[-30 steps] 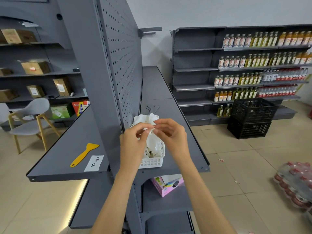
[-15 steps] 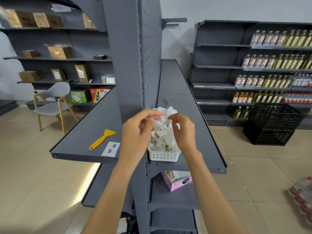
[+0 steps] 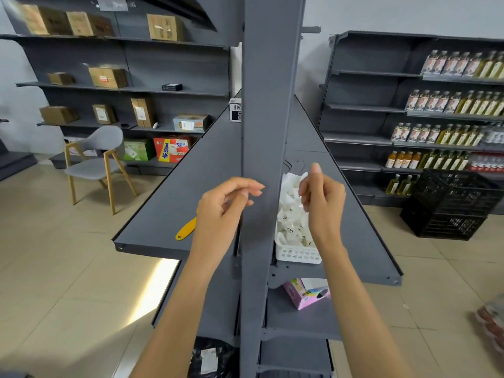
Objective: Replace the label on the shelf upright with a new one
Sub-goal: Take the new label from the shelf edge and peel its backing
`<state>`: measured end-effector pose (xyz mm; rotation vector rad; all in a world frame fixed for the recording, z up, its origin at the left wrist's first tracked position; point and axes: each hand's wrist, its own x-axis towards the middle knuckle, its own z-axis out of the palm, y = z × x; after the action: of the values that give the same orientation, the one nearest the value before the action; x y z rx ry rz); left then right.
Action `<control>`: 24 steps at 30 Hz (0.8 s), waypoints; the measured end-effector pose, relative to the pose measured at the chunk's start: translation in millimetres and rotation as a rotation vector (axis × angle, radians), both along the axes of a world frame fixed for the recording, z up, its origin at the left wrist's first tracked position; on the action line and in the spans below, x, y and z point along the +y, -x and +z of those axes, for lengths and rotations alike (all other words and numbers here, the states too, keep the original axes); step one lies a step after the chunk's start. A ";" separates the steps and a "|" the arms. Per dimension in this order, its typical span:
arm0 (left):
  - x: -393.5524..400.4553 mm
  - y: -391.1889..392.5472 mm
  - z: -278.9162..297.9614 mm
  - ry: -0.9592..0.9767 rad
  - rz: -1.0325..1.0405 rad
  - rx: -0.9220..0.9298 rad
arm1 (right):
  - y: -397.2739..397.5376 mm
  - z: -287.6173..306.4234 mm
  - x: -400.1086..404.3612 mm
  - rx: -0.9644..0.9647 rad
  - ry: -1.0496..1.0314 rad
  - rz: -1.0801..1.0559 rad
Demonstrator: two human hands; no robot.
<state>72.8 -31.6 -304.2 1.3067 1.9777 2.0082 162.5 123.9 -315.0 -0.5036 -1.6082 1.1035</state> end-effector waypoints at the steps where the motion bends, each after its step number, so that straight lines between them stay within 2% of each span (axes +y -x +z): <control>1: -4.8 8.0 -0.1 0.013 0.000 0.007 | 3.1 10.9 -12.6 0.014 -0.022 0.054; 3: -8.4 15.8 -0.7 0.034 0.022 0.028 | 0.9 30.3 -27.5 -0.046 -0.116 0.205; 6: -23.0 43.2 -4.6 0.063 0.039 0.068 | 13.1 43.6 -54.8 -0.273 -0.224 0.404; 9: -35.0 75.7 -22.8 0.237 0.027 0.120 | 36.5 31.3 -75.1 -0.544 -0.239 0.490; 13: -41.5 116.6 -70.5 0.657 0.159 0.178 | 81.3 -19.8 -84.6 -0.993 -0.159 0.476; 15: -39.5 129.2 -89.9 0.777 0.193 0.205 | 109.1 -44.7 -80.3 -1.158 -0.112 0.467; 20: -21.4 159.4 -102.6 0.874 0.003 0.227 | 160.8 -63.6 -57.1 -1.349 -0.284 0.234; 24: -5.5 173.8 -96.0 0.920 -0.111 0.266 | 172.3 -55.7 -45.4 -1.485 -0.226 0.163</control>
<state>-101.0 -37.1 -400.1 1.3800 2.3779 0.6776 -9.8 78.5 -370.7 -1.1947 -3.0259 0.5455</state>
